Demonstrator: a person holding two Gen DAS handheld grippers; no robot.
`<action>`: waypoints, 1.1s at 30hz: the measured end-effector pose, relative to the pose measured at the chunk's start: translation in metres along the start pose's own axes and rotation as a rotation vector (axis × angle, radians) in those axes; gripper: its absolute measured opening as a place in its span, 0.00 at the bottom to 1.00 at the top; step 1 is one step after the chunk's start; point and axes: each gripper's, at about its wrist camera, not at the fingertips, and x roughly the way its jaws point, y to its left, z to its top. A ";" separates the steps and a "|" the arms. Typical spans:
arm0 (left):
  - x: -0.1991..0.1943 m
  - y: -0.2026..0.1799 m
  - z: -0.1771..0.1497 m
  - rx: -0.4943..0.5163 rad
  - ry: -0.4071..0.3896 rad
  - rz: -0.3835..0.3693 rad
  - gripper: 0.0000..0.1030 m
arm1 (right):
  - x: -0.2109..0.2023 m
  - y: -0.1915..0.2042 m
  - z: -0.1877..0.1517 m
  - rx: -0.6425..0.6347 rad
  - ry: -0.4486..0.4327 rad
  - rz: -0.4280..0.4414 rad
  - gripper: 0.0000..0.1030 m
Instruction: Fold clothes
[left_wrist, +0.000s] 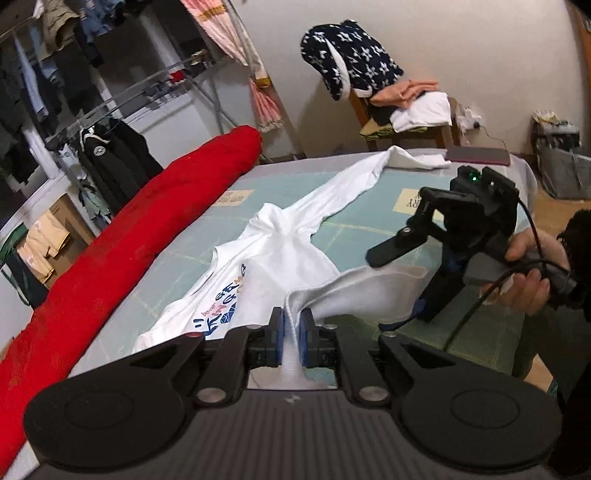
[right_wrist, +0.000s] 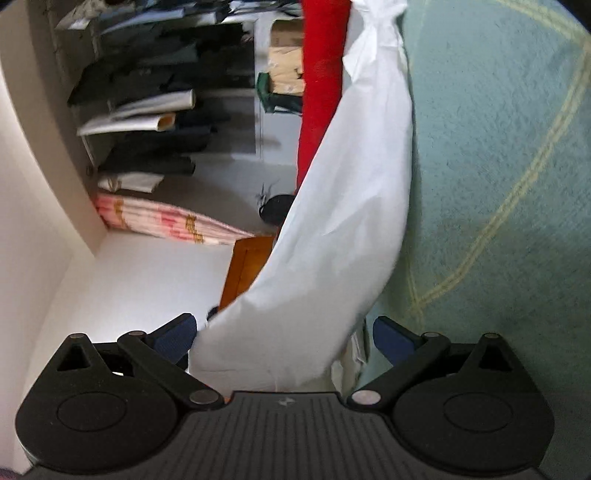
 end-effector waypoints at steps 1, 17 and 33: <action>0.003 -0.004 -0.004 0.020 0.024 -0.025 0.15 | 0.005 0.000 -0.002 -0.001 0.000 -0.006 1.00; -0.037 -0.015 -0.038 0.004 0.032 -0.016 0.26 | 0.015 0.016 -0.015 -0.125 0.102 -0.141 1.00; -0.042 -0.012 -0.051 -0.095 0.007 0.036 0.26 | 0.015 0.005 -0.036 -0.308 0.101 -0.488 0.00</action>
